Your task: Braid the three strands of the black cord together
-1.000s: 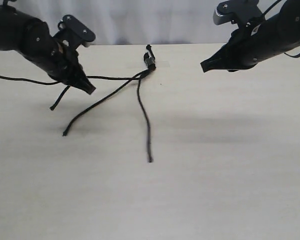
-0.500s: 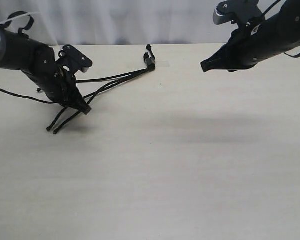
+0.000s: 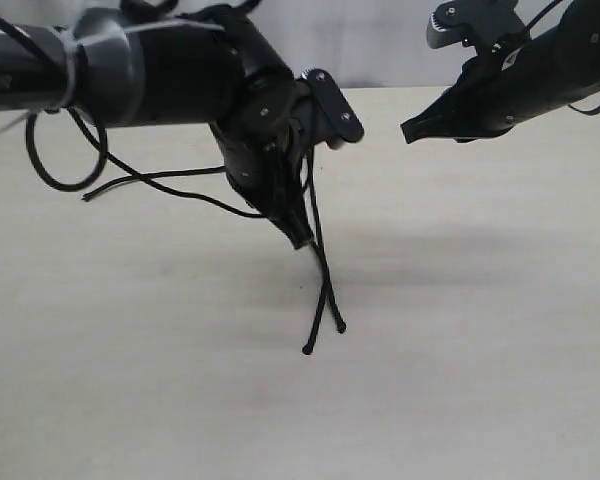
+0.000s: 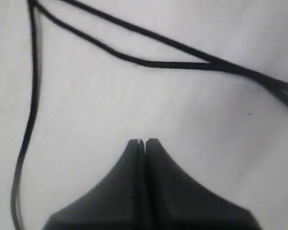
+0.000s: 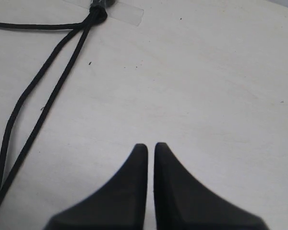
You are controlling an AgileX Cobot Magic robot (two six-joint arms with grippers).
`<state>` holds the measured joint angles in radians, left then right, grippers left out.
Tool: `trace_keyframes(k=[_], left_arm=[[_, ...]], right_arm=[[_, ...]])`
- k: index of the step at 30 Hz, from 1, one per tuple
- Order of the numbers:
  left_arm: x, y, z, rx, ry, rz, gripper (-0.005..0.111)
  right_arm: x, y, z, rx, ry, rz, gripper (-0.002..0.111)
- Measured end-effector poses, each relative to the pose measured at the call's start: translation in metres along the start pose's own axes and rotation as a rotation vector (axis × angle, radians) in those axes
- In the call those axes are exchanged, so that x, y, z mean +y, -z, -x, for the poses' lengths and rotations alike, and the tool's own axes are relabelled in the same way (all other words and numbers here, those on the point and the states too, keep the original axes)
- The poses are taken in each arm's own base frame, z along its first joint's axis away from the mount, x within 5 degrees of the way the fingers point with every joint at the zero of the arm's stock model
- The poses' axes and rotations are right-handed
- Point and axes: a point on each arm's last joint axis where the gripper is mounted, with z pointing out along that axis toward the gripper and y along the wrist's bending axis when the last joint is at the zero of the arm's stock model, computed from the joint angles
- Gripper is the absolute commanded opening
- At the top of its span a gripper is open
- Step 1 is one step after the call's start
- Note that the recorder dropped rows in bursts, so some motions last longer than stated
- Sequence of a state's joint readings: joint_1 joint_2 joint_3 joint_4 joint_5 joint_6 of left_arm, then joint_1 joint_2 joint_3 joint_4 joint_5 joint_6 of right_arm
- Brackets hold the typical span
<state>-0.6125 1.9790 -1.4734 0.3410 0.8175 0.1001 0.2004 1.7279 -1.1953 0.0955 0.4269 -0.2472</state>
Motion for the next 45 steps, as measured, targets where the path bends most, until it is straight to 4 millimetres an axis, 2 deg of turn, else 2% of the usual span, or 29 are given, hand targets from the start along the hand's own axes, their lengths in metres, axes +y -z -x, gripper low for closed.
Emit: trace_keyframes(k=[11,13,17,21,26,31,43,45], left_arm=[[0.068,-0.017,-0.038,0.083,0.227,0.044,0.000],[0.085,-0.026,-0.047,0.075,0.310,0.060,0.001],[0.121,-0.058,-0.073,0.056,0.459,0.087,0.016],[0.141,-0.089,-0.092,0.028,0.540,0.094,0.026],[0.149,-0.120,-0.107,0.001,0.575,0.097,0.027],[0.155,-0.141,-0.122,0.007,0.617,0.095,0.027],[0.163,-0.146,-0.130,-0.007,0.712,0.081,0.026],[0.161,-0.146,-0.131,0.019,0.731,0.065,0.022]], right_arm=[[0.002,0.000,-0.001,0.009,-0.041,0.022,0.004],[0.002,0.000,-0.001,0.014,-0.045,0.025,0.004],[0.002,0.000,-0.001,0.015,-0.047,0.027,0.004],[0.002,0.000,-0.001,0.015,-0.047,0.027,0.004],[0.002,0.000,-0.001,0.015,-0.047,0.027,0.004],[0.002,0.000,-0.001,0.015,-0.047,0.027,0.004],[0.002,0.000,-0.001,0.010,-0.047,0.025,0.004],[0.002,0.000,-0.001,0.010,-0.047,0.025,0.004]])
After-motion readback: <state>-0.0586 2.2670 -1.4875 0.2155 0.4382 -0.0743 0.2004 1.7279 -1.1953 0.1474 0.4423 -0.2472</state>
